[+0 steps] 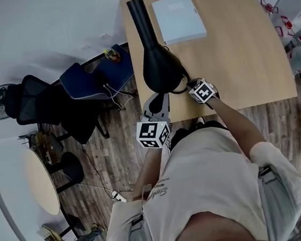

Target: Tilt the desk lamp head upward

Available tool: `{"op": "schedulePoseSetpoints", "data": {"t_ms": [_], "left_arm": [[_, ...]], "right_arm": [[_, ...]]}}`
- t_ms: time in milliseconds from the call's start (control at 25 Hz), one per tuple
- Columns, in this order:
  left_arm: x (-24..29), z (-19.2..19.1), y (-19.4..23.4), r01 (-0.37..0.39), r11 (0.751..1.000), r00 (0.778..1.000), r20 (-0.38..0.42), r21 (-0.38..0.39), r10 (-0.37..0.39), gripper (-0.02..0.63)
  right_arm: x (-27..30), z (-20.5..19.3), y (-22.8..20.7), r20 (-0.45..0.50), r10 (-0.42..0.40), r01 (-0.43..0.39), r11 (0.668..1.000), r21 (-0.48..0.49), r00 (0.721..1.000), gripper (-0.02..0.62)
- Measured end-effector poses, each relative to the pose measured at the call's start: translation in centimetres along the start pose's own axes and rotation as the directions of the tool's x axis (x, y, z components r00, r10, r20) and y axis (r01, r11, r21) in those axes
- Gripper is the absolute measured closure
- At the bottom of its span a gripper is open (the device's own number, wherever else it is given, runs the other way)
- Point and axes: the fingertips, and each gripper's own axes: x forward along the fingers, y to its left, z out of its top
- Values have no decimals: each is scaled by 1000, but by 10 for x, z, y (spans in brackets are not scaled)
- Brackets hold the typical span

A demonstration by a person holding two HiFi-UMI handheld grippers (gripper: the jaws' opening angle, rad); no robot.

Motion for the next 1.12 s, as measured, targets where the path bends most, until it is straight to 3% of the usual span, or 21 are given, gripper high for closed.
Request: {"op": "schedulePoseSetpoints", "data": {"t_ms": [1120], "left_arm": [[-65,80,-33,38,999,989,140,18,-40,591]], "right_arm": [[-1,-1,2,23,-65,65,998,-11,998,600]]}}
